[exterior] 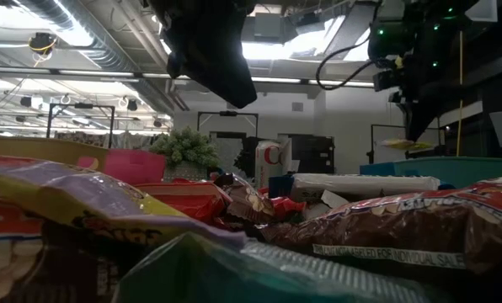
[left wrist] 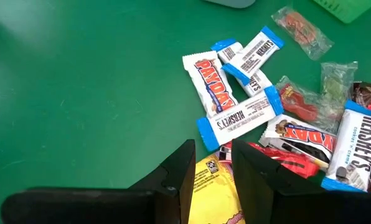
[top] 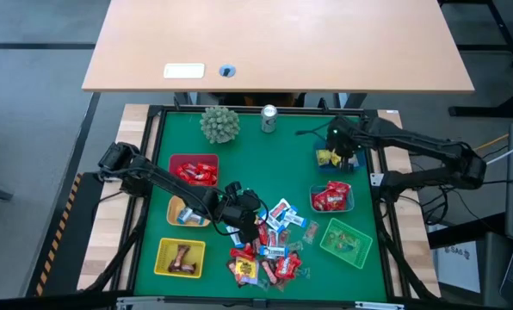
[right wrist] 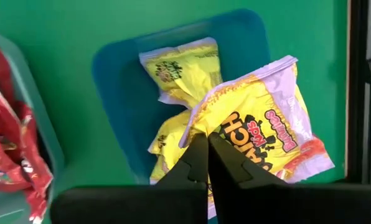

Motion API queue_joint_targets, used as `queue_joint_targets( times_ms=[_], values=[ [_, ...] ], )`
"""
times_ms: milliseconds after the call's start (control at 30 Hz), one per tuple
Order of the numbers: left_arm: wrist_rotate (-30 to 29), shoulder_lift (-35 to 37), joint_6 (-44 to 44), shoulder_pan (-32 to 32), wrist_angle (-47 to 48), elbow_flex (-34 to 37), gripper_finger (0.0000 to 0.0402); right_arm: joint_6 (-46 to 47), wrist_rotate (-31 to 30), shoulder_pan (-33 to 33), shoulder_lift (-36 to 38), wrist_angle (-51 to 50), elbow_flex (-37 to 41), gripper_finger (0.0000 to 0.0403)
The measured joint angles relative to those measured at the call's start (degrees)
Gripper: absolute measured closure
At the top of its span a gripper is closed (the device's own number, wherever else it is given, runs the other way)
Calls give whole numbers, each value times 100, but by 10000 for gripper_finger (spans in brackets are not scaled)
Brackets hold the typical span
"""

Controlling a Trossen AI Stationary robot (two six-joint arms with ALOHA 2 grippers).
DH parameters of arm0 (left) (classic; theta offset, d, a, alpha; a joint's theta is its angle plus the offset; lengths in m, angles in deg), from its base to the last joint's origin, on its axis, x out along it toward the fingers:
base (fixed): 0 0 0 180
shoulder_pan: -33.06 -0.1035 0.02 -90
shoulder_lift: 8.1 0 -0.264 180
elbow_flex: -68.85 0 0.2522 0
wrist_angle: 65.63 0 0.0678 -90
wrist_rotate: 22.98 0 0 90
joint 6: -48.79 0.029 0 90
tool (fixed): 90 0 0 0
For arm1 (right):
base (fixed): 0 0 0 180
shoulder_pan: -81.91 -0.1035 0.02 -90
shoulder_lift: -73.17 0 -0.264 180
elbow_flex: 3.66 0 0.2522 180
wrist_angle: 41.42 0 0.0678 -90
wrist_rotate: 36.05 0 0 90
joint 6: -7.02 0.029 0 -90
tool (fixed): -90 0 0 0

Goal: Sort candy
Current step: Put the yellow candy into the dark blue bin, then put the white chocolate bar into the orange bin

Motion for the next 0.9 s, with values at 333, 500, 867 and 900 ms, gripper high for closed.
queue_joint_targets(
  times_ms=[333,500,867,900],
  values=[
    [4,0,83,0,1,0,310,67,-1,56,-1,15,0,321],
    [34,0,631,-31,-192,0,310,132,-1,55,-2,75,-1,261],
    [1095,0,1906,-513,-1392,0,254,152,4,55,-2,77,-1,212],
    [1084,0,2117,-539,-1534,0,247,152,5,55,-2,79,-1,212]
  ],
)
